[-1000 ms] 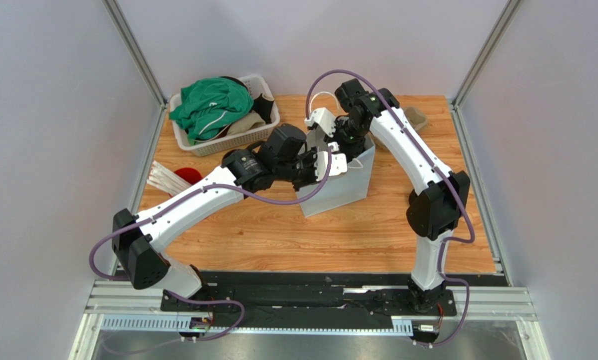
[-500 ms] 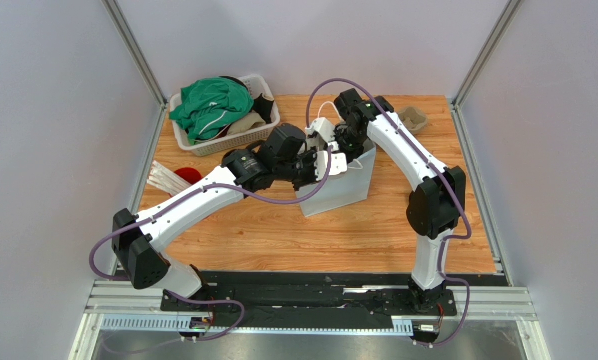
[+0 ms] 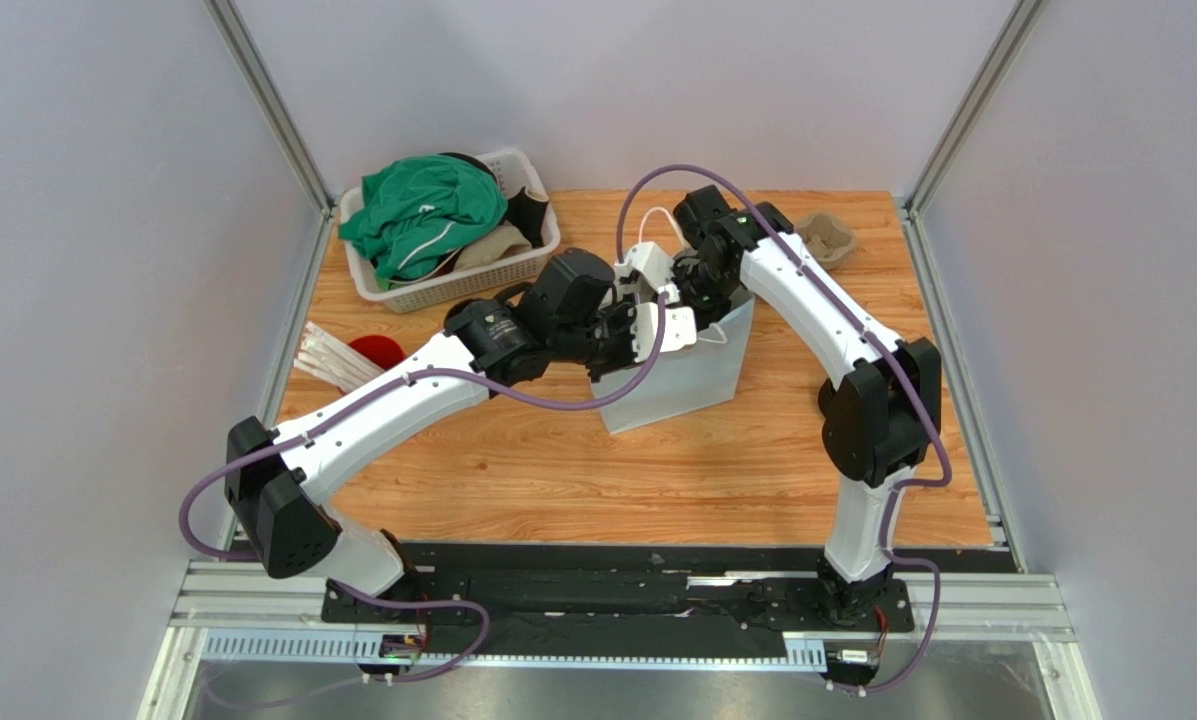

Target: Pack the takeout coffee

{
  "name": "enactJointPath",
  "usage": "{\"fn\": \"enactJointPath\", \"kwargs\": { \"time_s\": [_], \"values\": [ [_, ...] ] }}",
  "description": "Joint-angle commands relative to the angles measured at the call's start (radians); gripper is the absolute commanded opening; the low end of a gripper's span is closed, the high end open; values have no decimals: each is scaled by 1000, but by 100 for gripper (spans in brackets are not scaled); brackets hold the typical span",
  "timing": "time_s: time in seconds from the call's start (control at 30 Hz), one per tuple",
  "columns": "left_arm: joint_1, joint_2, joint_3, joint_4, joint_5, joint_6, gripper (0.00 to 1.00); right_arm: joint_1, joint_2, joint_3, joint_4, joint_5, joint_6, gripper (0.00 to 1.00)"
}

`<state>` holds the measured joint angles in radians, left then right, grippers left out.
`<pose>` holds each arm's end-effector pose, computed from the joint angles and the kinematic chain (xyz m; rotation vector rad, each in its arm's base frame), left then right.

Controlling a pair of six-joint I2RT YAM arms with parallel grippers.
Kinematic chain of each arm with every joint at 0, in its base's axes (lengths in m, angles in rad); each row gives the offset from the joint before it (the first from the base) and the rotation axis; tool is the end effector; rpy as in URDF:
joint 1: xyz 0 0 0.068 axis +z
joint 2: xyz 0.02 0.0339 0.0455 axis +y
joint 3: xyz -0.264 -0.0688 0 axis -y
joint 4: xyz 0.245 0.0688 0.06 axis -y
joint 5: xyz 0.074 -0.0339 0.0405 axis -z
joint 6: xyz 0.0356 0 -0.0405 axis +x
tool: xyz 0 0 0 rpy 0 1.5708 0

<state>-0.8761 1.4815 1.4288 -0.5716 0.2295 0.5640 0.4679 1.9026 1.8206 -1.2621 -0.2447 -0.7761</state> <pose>0.2066 -0.2606 0.3599 1.5517 1.5717 -0.4265 0.3348 0.1788 0.2971 -1.7025 2.3059 0.2982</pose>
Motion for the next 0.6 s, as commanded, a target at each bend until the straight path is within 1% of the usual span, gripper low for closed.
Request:
{"fn": "enactJointPath", "kwargs": {
  "time_s": [0.0,0.33,0.57],
  "values": [
    [-3,3,9,-14,-25,-9,1,-5,15,-72,-208,56,-25,0],
    [-3,2,13,-19,-27,0,5,-6,27,-153,-158,39,-20,0],
    [-3,2,16,-24,-25,4,9,-6,47,-175,-140,38,-17,0]
  ]
}}
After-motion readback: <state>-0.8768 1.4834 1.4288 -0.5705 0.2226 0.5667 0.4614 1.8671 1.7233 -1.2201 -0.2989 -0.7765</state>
